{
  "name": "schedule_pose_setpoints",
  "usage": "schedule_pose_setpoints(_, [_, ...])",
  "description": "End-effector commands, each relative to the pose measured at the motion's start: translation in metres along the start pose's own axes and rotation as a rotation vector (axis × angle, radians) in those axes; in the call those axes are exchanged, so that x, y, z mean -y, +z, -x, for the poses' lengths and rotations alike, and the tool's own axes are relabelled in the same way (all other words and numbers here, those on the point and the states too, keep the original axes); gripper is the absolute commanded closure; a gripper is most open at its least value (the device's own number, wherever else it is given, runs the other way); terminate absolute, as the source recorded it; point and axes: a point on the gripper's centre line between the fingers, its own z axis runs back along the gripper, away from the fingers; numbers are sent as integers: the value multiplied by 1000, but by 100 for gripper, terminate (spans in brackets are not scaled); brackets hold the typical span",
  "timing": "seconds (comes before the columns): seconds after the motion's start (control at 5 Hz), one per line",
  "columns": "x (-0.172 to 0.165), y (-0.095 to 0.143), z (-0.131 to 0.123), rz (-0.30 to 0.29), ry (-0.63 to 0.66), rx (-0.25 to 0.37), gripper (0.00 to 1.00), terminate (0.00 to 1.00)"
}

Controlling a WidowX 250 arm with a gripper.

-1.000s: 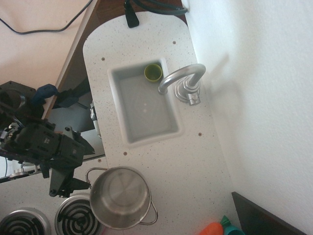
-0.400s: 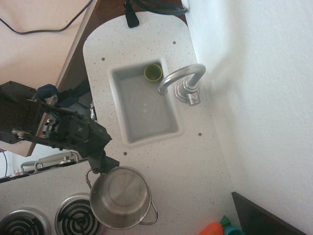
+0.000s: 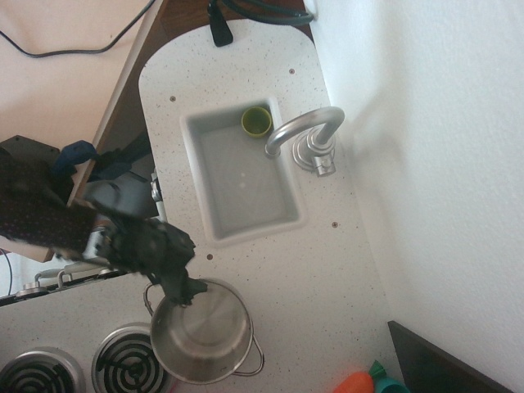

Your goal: Pick up pot

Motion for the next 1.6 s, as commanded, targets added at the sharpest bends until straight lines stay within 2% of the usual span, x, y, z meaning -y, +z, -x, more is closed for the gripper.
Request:
schedule_pose_setpoints(0.0, [35, 1, -8, -258, -119, 8, 0, 0])
schedule_pose_setpoints(0.2, [38, -4, -1, -226, -139, 10, 0, 0])
schedule_pose_setpoints(0.4, [36, -1, 11, -150, -162, -2, 0, 0])
schedule_pose_setpoints(0.6, [13, 5, 15, -186, -123, -35, 0, 0])
schedule_pose_setpoints(0.8, [3, 1, 10, -191, -107, -44, 0, 0])
schedule_pose_setpoints(1.2, [-20, -19, 10, -191, -4, -119, 0, 0])
schedule_pose_setpoints(1.4, [-21, -31, 15, -218, -23, -150, 0, 0])
